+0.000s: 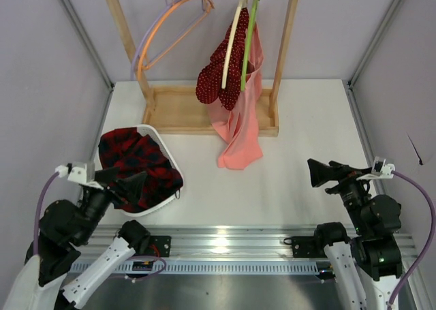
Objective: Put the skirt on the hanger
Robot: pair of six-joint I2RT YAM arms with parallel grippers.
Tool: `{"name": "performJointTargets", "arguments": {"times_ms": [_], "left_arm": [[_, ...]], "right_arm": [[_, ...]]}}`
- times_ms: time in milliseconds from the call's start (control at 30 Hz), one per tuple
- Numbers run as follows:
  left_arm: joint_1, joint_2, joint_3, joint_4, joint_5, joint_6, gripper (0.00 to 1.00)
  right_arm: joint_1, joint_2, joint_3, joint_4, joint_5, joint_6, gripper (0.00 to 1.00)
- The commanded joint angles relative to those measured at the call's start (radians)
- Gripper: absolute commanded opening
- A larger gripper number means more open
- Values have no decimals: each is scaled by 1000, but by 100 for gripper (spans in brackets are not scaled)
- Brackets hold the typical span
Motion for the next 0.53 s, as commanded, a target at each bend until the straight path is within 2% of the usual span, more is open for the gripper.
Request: {"name": "performJointTargets", "arguments": {"times_ms": [0, 133, 500], "left_arm": [[-5, -95, -38, 57, -73, -52, 99], [-5, -127, -66, 69, -79, -93, 100], [-5, -37, -51, 52, -103, -81, 99]], "right_arm": [[-3, -38, -39, 18, -17, 48, 99], [-3, -15, -35, 10, -34, 41, 99], [-3, 8, 13, -12, -3, 15, 99]]}}
